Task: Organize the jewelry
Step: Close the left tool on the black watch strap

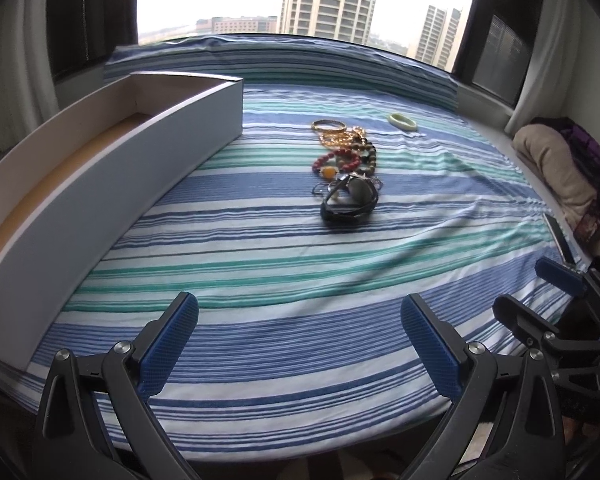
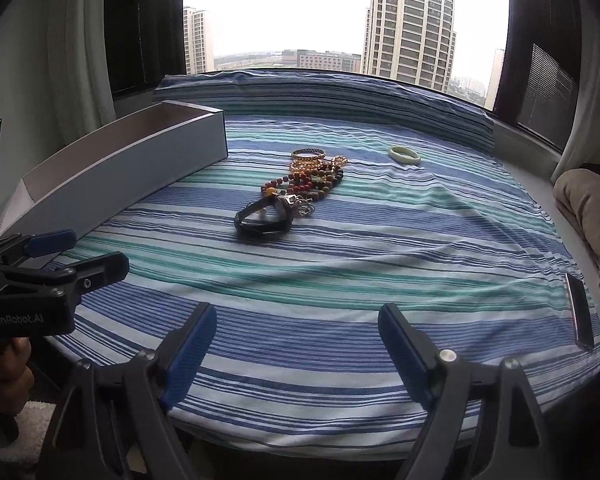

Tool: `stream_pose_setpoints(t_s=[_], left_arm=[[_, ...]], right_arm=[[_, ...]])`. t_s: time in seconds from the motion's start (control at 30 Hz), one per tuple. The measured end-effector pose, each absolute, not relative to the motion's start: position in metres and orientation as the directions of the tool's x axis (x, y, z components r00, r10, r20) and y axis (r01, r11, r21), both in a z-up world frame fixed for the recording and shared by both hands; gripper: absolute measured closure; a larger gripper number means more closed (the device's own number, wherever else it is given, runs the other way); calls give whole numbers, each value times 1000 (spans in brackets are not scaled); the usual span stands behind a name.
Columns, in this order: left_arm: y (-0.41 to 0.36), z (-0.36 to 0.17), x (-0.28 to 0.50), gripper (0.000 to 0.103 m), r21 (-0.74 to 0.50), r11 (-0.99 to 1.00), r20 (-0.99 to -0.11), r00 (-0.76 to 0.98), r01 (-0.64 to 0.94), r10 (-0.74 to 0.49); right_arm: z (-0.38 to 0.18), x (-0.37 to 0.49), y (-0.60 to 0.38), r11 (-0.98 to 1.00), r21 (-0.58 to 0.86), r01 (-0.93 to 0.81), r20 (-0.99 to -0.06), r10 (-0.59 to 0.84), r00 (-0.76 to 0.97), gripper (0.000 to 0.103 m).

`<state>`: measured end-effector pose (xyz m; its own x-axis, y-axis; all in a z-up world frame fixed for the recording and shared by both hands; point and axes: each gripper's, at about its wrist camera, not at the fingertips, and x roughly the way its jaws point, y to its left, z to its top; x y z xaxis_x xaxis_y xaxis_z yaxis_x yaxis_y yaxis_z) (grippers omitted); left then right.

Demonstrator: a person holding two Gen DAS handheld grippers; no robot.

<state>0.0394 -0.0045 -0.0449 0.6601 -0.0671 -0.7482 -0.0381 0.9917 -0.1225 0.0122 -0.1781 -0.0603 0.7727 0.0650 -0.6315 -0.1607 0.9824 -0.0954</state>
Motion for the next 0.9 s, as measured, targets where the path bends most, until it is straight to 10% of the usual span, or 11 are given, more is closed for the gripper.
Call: stream_pose_setpoints(t_s=[0.67,0.9], left_arm=[[-16,-51,113,2,-163,978,-805,555,131,-209],[-46,-59,167,3,-8,957,-811,558,291,-176]], right_arm=[[-73,17,-195,989,-37,-143,-662,83,745,18],[-74,17,-202,992,-22,-127,-665,80,742,18]])
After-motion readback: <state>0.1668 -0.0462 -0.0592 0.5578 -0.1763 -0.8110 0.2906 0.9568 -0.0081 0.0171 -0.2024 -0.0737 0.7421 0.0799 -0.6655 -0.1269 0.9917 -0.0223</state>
